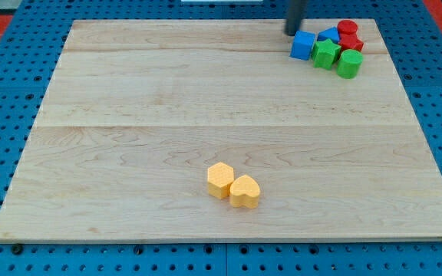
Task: Separate the yellow blocks from each other
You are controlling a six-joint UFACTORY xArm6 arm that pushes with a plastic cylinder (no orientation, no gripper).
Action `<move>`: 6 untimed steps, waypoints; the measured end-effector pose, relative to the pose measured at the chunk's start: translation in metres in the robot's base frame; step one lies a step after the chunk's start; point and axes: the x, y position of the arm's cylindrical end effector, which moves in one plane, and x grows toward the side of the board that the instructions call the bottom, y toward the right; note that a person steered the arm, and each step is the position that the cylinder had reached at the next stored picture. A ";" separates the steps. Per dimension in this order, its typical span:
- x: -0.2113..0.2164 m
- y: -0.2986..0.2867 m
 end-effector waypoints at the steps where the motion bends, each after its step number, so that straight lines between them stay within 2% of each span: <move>1: 0.010 -0.112; 2: 0.086 -0.159; 3: 0.195 -0.188; 4: 0.287 -0.185; 5: 0.344 -0.140; 6: 0.344 -0.072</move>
